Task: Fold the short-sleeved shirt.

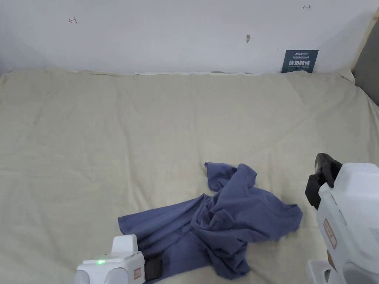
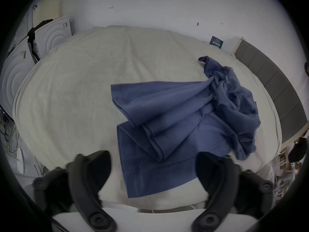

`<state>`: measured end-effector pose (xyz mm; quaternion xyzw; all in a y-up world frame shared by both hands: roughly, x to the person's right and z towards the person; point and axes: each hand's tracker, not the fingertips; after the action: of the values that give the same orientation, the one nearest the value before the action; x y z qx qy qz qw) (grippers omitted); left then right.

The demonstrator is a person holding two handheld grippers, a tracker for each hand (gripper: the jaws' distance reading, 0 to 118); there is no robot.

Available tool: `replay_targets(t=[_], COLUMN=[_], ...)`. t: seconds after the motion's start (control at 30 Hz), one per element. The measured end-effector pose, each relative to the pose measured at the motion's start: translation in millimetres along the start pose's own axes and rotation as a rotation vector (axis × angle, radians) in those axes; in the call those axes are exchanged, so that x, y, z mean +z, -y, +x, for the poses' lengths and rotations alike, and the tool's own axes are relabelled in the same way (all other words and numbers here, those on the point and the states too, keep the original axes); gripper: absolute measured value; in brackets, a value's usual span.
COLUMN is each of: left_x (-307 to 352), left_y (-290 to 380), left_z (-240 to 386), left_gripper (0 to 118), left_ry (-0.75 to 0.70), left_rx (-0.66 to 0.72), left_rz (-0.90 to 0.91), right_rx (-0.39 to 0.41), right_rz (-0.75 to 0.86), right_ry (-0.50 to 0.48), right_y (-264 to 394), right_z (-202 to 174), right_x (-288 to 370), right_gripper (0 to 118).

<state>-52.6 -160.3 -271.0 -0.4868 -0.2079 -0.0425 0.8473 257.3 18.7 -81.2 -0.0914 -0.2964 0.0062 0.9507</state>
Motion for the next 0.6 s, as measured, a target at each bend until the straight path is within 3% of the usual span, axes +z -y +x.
replay_targets(t=[0.1,0.13,0.17,0.23,0.27,0.37,0.47,0.5,0.53,0.57,0.6], left_x=[-6.1,-4.7,-1.5,2.3,4.4,21.7,43.9,49.6,52.9,56.1,58.5], left_y=[7.9,8.5,7.5,2.3,-0.6,-8.2,-17.4,-22.1,-25.8,-29.2,-32.5], left_z=[8.1,11.0,12.2,12.8,13.9,9.3,10.0,9.9,9.9,9.0,7.9], left_gripper=[54,34,5,3,3,3,3,3,3,3,3], left_ry=[-0.054,-0.071,-0.062,0.018,0.012,0.083,0.146,0.15,0.162,0.178,0.188], left_rx=[-0.046,-0.056,-0.057,-0.045,-0.029,0.006,-0.037,-0.05,-0.053,-0.054,-0.052], left_rz=[0.012,0.005,0.008,0.013,0.005,0.091,0.196,0.214,0.223,0.235,0.244], right_rx=[-0.011,-0.013,-0.015,-0.034,-0.047,-0.067,-0.089,-0.097,-0.109,-0.116,-0.12], right_rz=[-0.016,-0.023,-0.032,-0.079,-0.111,-0.266,-0.484,-0.556,-0.612,-0.641,-0.683], right_ry=[-0.001,0.001,0.001,0.0,0.004,0.004,-0.022,-0.025,-0.024,-0.02,-0.018], right_y=[4.3,5.7,7.4,12.7,15.6,30.9,56.2,68.5,79.9,92.3,105.8], right_z=[3.1,4.2,5.6,9.1,11.0,19.4,24.8,25.7,26.7,27.4,27.0], right_x=[-4.6,-6.6,-9.3,-19.5,-26.2,-60.5,-107.5,-125.5,-140.0,-153.7,-167.9], right_gripper=[1,1,1,5,14,58,73,92,103,111,111])
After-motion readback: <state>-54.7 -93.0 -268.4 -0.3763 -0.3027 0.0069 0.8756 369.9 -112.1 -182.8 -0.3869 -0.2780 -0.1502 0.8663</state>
